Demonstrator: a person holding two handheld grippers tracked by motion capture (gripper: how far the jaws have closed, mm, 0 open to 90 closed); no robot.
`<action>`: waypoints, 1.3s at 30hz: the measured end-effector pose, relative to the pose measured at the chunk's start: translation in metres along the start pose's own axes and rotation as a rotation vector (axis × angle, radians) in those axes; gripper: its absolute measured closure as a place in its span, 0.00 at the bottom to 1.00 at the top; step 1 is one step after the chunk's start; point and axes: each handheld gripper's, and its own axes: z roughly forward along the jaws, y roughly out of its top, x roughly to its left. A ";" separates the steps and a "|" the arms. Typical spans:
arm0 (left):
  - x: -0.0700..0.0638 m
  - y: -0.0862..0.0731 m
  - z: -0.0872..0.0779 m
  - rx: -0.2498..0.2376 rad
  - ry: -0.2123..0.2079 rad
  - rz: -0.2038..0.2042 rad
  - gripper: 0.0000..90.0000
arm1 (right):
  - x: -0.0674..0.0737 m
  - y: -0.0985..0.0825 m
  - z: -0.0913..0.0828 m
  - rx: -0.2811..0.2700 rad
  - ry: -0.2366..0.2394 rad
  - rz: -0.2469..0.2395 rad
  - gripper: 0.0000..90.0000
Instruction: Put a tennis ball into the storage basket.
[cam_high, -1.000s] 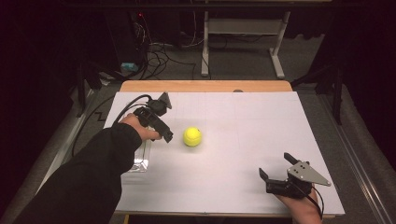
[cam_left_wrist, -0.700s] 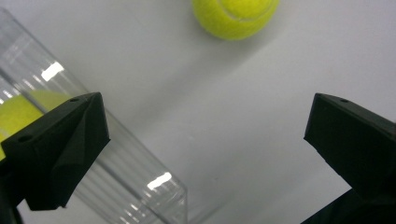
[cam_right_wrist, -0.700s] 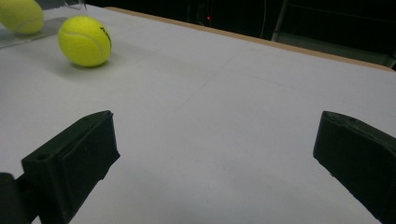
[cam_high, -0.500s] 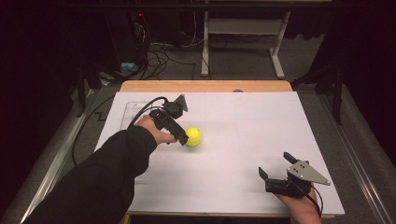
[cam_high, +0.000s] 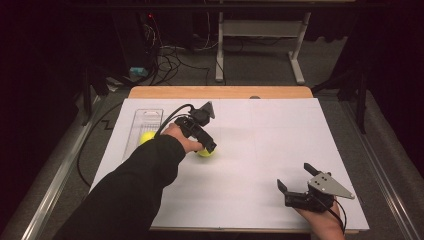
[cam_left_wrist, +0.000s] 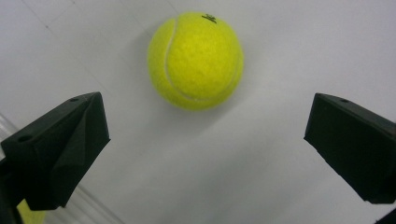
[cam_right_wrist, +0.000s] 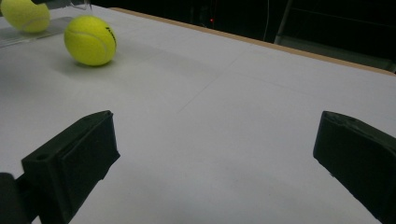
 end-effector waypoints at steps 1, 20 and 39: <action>0.000 0.002 0.003 0.000 0.001 -0.003 0.01 | 0.000 0.000 0.000 0.000 0.000 0.000 0.00; 0.009 0.019 0.044 0.030 -0.034 -0.024 0.24 | -0.002 -0.001 -0.002 0.002 -0.003 0.007 0.00; 0.007 0.020 0.045 0.053 -0.047 -0.015 0.30 | -0.003 -0.001 -0.003 0.001 -0.004 0.007 0.00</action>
